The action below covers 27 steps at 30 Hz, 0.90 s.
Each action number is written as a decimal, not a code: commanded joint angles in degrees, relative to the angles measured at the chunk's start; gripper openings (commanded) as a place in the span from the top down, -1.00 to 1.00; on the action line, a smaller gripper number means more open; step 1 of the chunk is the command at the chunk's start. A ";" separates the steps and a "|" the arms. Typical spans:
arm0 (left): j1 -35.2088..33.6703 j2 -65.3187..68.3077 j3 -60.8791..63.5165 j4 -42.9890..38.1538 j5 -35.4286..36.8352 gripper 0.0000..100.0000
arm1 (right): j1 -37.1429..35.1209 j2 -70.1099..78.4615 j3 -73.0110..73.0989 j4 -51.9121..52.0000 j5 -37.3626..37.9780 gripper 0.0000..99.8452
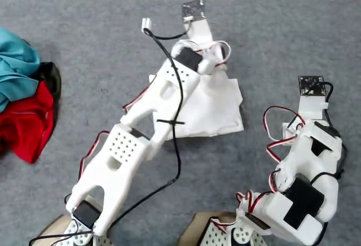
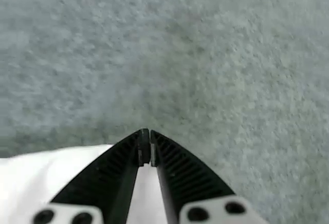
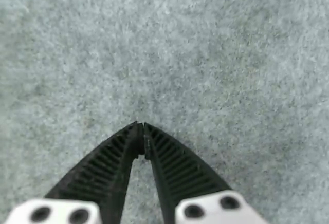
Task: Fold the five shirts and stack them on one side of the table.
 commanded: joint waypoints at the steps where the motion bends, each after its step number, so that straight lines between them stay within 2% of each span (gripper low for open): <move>1: -2.90 -1.63 -6.07 7.38 0.18 0.96 | 0.48 -0.22 -2.59 -1.14 -0.09 0.98; 4: -3.43 -1.01 -12.66 19.16 -3.34 0.96 | 0.48 -0.22 -2.59 -1.14 -0.09 0.98; 7: -1.93 -0.92 -14.07 28.22 -6.86 0.96 | 0.48 -0.22 -2.59 -1.14 -0.09 0.98; 10: 0.62 -0.92 -14.15 34.46 -10.20 0.96 | 0.48 -0.22 -2.59 -1.14 -0.09 0.98; 12: 2.29 -0.57 -13.63 35.60 -11.87 0.96 | 0.48 -0.22 -2.59 -1.14 -0.09 0.98; 16: 3.78 3.21 -12.04 29.27 -12.04 0.96 | 0.48 -0.22 -2.59 -1.14 -0.18 0.98; 24: 3.52 11.38 -12.13 4.31 -11.96 0.96 | 0.48 -0.22 -2.68 -1.23 -0.18 0.98; 27: 3.96 11.56 -12.22 0.44 -8.18 0.96 | 0.48 -0.22 -2.68 -1.23 -0.18 0.98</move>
